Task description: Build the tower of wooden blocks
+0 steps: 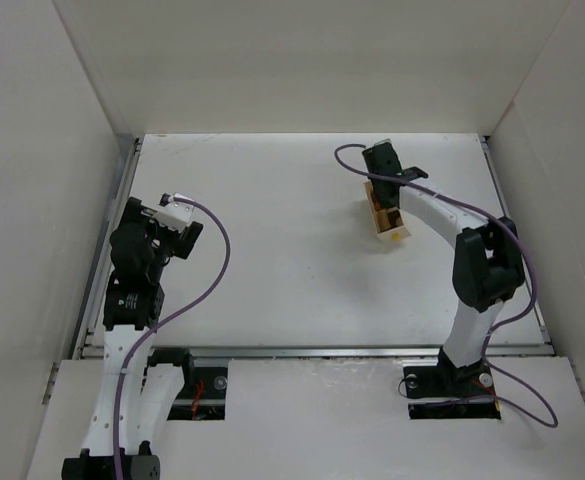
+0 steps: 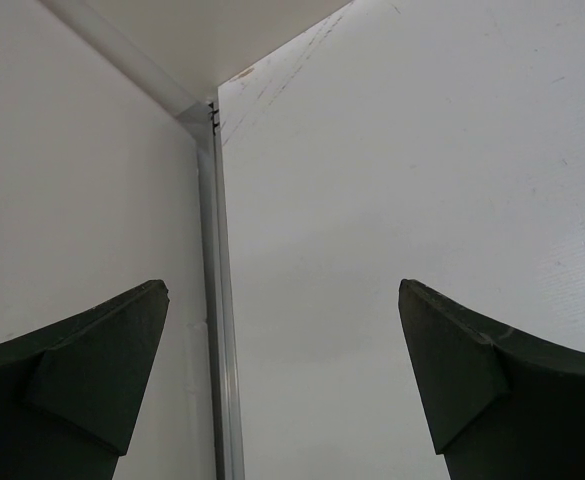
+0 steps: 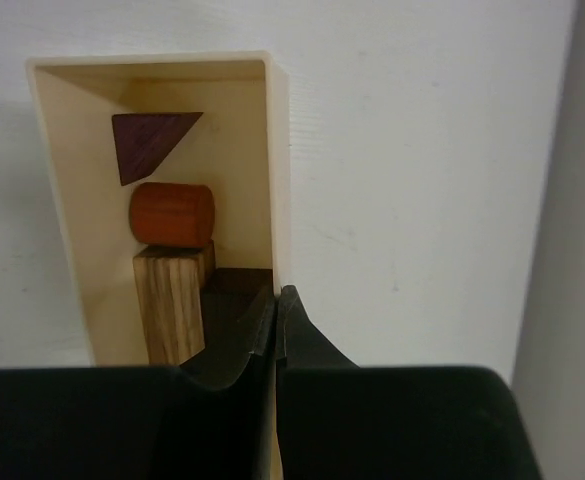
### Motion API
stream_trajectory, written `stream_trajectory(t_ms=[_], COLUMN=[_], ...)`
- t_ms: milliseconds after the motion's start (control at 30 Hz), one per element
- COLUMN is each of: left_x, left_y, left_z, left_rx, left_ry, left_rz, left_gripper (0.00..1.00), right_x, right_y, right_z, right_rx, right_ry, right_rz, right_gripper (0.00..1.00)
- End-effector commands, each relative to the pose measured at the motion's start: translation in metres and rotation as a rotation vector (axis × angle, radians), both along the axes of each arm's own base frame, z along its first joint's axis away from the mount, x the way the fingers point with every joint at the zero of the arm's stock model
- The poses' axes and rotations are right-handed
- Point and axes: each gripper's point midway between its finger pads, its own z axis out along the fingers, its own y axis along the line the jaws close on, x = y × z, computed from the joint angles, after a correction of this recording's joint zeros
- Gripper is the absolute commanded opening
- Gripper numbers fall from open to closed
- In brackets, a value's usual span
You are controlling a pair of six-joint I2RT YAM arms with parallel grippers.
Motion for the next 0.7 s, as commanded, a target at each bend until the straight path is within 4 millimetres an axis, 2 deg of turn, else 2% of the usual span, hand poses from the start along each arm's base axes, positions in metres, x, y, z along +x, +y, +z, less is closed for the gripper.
stream_trajectory(t_ms=[0,33,67,133,200,233,267,300,367,400,433,500,533,633,667], left_x=[0.001,0.002,0.002,0.002,0.001,0.001,0.001,0.001,0.0,0.0,0.0,0.0,0.0,0.0,0.0], left_y=[0.001,0.002,0.002,0.002,0.002,0.002,0.002,0.002,0.004,0.004,0.004,0.004,0.004,0.0,-0.002], left_z=[0.01,0.013,0.008,0.011,0.013,0.013,0.013,0.013,0.011,0.011,0.011,0.011,0.006,0.006,0.006], left_rx=[0.015,0.025,0.025,0.025,0.025,0.025,0.034,0.034,0.036,0.036,0.036,0.036,0.036,0.032,0.03], left_ry=[-0.044,-0.053,-0.044,-0.053,-0.062,-0.062,-0.063,-0.063,-0.053,-0.053,-0.053,-0.053,-0.043,-0.043,-0.043], left_rz=[0.001,-0.001,-0.001,-0.001,-0.001,-0.001,-0.003,-0.003,0.006,0.006,0.006,0.006,0.006,-0.014,-0.023], left_gripper=[1.0,1.0,1.0,1.0,1.0,1.0,1.0,1.0,1.0,1.0,1.0,1.0,1.0,1.0,1.0], right_x=[-0.007,-0.008,-0.009,-0.013,-0.013,-0.013,-0.013,-0.012,-0.016,-0.017,-0.017,-0.02,-0.02,-0.022,-0.022], right_y=[-0.031,-0.032,-0.023,-0.016,0.003,0.012,0.018,0.033,0.042,0.047,0.049,0.054,0.062,0.074,0.078], right_z=[0.046,0.048,0.045,0.027,0.02,0.005,0.001,0.001,-0.015,-0.017,-0.016,-0.02,-0.016,-0.004,0.002], right_rx=[-0.219,-0.258,-0.274,-0.339,-0.365,-0.382,-0.392,-0.385,-0.398,-0.399,-0.393,-0.386,-0.359,-0.241,-0.205], right_ry=[-0.167,-0.185,-0.184,-0.131,-0.117,-0.088,-0.082,-0.088,-0.05,-0.044,-0.029,-0.017,-0.024,-0.025,-0.035], right_rz=[-0.19,-0.209,-0.191,-0.171,-0.134,-0.116,-0.109,-0.089,-0.089,-0.084,-0.084,-0.08,-0.066,-0.037,-0.028], right_gripper=[0.0,0.0,0.0,0.0,0.0,0.0,0.0,0.0,0.0,0.04,0.09,0.26,0.52,0.86,0.92])
